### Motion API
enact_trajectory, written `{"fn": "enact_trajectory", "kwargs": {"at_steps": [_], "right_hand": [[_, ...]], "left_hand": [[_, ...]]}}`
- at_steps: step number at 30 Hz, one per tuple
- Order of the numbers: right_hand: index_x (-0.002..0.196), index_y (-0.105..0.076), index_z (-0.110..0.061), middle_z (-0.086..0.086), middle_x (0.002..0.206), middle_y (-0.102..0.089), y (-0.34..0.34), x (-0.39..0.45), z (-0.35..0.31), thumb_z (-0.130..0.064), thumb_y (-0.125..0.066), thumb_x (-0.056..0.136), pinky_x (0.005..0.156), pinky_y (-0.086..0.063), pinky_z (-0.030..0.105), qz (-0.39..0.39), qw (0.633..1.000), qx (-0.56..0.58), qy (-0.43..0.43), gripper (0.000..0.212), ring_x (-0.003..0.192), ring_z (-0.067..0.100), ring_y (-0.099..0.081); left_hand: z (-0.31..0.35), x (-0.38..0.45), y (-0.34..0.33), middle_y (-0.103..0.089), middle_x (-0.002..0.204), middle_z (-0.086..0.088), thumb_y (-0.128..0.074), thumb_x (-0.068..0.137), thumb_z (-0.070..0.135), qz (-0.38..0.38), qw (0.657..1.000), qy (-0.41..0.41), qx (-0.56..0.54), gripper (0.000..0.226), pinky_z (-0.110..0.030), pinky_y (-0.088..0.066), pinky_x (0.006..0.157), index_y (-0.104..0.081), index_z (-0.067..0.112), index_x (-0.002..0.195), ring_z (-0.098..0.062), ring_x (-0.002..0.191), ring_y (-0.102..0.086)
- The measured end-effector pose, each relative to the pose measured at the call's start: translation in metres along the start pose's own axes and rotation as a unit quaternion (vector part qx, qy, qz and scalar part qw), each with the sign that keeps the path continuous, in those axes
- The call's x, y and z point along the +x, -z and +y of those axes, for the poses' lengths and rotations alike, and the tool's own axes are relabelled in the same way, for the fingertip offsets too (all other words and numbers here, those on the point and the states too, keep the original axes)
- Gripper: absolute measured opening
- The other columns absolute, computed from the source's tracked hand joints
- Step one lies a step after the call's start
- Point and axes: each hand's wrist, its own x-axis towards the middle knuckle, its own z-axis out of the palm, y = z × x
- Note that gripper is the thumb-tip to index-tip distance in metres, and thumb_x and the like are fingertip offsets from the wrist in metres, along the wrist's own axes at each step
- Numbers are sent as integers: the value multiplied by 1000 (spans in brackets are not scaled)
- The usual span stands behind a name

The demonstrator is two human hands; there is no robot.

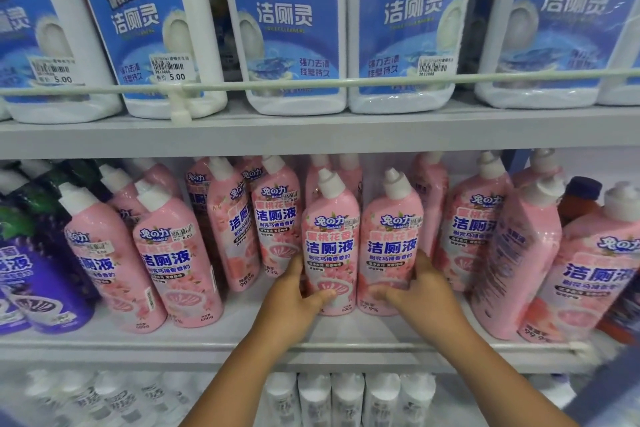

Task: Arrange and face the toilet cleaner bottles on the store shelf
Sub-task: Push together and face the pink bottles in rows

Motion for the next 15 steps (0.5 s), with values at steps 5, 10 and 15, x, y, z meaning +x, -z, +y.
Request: {"fn": "enact_trajectory", "kwargs": {"at_steps": [5,10,15], "right_hand": [[109,-58,-27,-14,96,-75,-38,-8,-23,-26,-95,58,75,-56,13,-31,999,16,17,64,83,-7,-70],[113,-56,-27,-16,99,-73,-69,-14,-43,-29,-94,59,76,-52,9,-70,997,21,38,66,88,-7,-68],[120,-55,-28,-15,107,-72,-80,-16,-54,-34,-92,63,88,-56,19,-94,994,33,45,68,96,-3,-69]], "left_hand": [[-12,-9,38,-72,114,23,-80,80,14,57,998,9,17,64,-40,-51,102,-50,56,118,-1,108,-68],[-21,-24,68,-73,111,18,-78,82,6,92,995,20,16,59,-32,-53,97,-53,49,114,3,102,-69],[-24,-26,78,-68,119,21,-75,85,8,95,995,30,15,61,-30,-49,102,-48,36,133,9,106,-65]]}}
